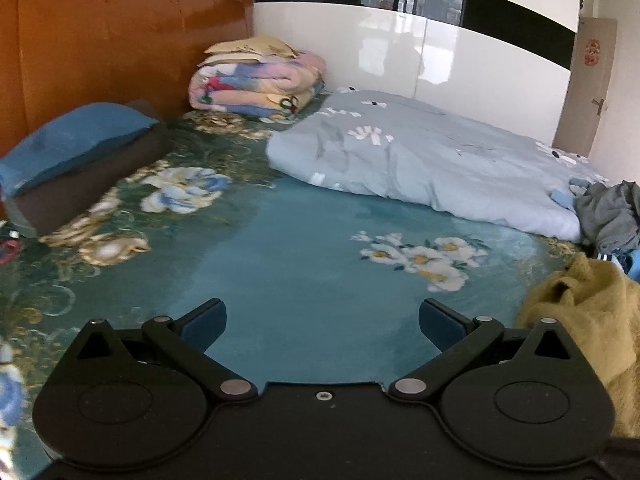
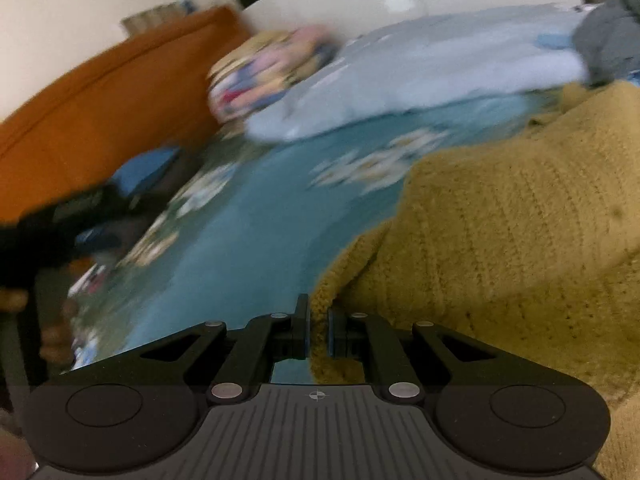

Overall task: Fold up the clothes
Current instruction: 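Carry the sweater with the right gripper while the left gripper grasps its edge, then lift the sweater high with both grippers to shake it out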

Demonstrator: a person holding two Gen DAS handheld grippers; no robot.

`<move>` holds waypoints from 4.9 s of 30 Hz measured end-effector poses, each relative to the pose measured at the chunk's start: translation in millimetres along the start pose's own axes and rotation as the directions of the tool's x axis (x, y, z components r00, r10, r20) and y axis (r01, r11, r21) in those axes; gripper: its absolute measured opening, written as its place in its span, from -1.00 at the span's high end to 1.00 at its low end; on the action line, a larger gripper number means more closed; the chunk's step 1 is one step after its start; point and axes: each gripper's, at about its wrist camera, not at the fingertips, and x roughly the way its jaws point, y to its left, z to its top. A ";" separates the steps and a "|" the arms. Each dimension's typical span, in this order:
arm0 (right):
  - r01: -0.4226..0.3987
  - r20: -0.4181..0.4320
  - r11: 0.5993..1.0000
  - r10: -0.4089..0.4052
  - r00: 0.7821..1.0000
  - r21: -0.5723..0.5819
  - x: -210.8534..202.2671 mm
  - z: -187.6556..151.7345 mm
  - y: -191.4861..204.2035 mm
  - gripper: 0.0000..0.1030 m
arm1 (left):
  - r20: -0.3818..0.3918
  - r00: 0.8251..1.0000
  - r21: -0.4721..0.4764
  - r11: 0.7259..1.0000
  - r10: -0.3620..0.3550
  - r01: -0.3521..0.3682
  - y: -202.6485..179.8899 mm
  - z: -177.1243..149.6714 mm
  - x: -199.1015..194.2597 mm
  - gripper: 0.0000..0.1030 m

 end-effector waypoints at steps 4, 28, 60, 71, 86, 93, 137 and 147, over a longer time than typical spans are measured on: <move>-0.068 -0.060 0.996 0.065 0.996 -0.053 4.7 -21.1 39.0 0.87 | -0.010 1.000 0.001 1.000 0.018 -0.018 13.1 -7.4 -10.4 -0.98; 0.442 -0.004 0.834 -0.470 0.883 -0.329 81.4 82.1 26.6 -0.31 | -0.096 0.995 0.019 1.000 -0.013 0.015 -2.6 -28.6 30.4 -0.98; 0.384 0.457 0.890 -0.457 0.763 0.247 -247.1 73.8 -103.2 0.98 | -0.117 0.967 0.179 0.952 -0.228 0.246 -133.9 -12.2 95.2 -0.98; 0.416 0.259 0.882 -0.465 0.847 0.222 -185.2 61.6 -150.0 0.57 | -0.143 0.967 0.337 0.909 -0.209 0.246 -199.0 -6.5 167.9 -0.98; 0.545 0.152 0.823 -0.525 0.838 -0.160 -46.8 89.2 -115.5 -0.11 | -0.221 0.940 0.454 0.826 -0.259 0.334 -241.3 -19.7 247.3 -0.98; 0.537 0.156 0.843 -0.527 0.835 -0.028 -52.5 87.3 -143.2 0.55 | -0.317 0.847 0.389 0.755 -0.428 0.527 -252.1 -24.8 250.2 -0.95; 0.144 0.655 0.990 -0.118 0.747 0.014 -239.6 158.8 -0.8 0.78 | 0.342 0.619 0.056 0.673 -0.707 0.738 -45.7 169.7 -37.9 0.91; 0.087 0.721 0.990 0.023 0.693 -0.115 -288.0 157.3 58.6 0.78 | 0.502 0.586 0.160 0.735 -0.636 0.659 9.6 188.5 -161.1 0.90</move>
